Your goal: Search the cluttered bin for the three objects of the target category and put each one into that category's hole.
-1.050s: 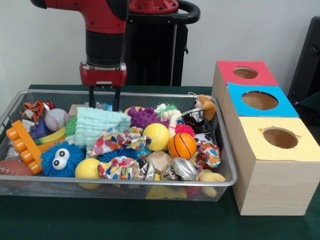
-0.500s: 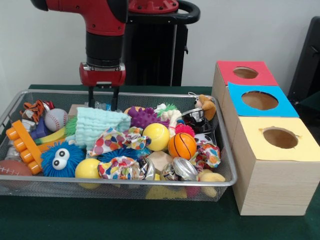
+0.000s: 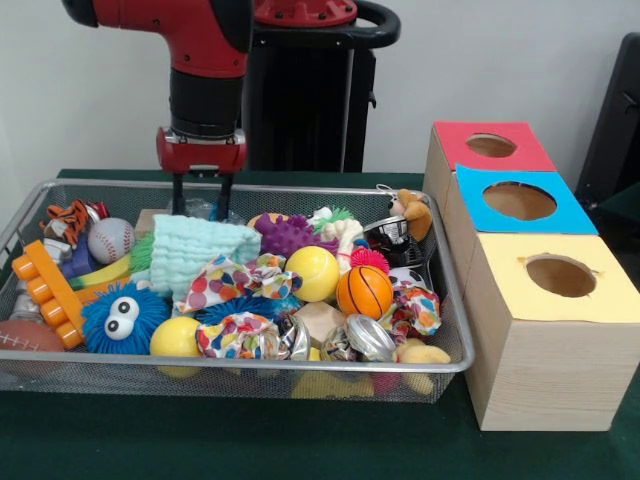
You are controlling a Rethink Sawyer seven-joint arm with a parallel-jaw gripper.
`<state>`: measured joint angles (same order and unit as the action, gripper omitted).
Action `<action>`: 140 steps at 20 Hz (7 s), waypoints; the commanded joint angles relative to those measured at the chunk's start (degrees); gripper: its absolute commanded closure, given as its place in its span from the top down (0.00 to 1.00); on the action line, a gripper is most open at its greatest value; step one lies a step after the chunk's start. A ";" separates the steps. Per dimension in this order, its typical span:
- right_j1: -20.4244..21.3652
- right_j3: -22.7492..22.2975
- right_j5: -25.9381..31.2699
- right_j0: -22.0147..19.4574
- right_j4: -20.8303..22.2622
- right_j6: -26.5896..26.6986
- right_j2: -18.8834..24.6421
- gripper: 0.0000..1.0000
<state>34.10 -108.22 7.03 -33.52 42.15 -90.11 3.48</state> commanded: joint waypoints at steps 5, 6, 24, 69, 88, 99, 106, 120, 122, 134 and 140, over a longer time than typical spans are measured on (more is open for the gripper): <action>-3.08 3.10 -3.73 4.09 -3.57 -12.32 -8.44 1.00; -3.08 3.09 -3.61 3.91 -3.91 -11.82 -8.38 1.00; -3.77 2.57 -3.29 3.43 -4.79 -7.36 -6.63 1.00; -7.17 2.76 9.11 -3.84 5.20 5.43 12.82 0.00; 0.58 -2.23 13.06 -5.97 0.81 2.38 17.13 0.00; -0.15 -2.17 8.27 -9.23 3.67 2.52 20.68 1.00; 0.17 -3.39 5.42 -7.90 4.92 -1.42 18.97 1.00; 0.14 -3.24 4.28 -7.15 6.65 -0.85 18.52 0.00; 0.52 -3.57 3.84 -6.18 6.53 -2.23 17.22 0.00; 2.16 -6.05 4.50 -7.24 3.71 -3.86 17.81 0.00; 4.29 -7.43 5.64 -8.17 2.20 -3.60 18.36 0.00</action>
<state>36.85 -112.36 14.04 -41.29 45.61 -90.15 17.32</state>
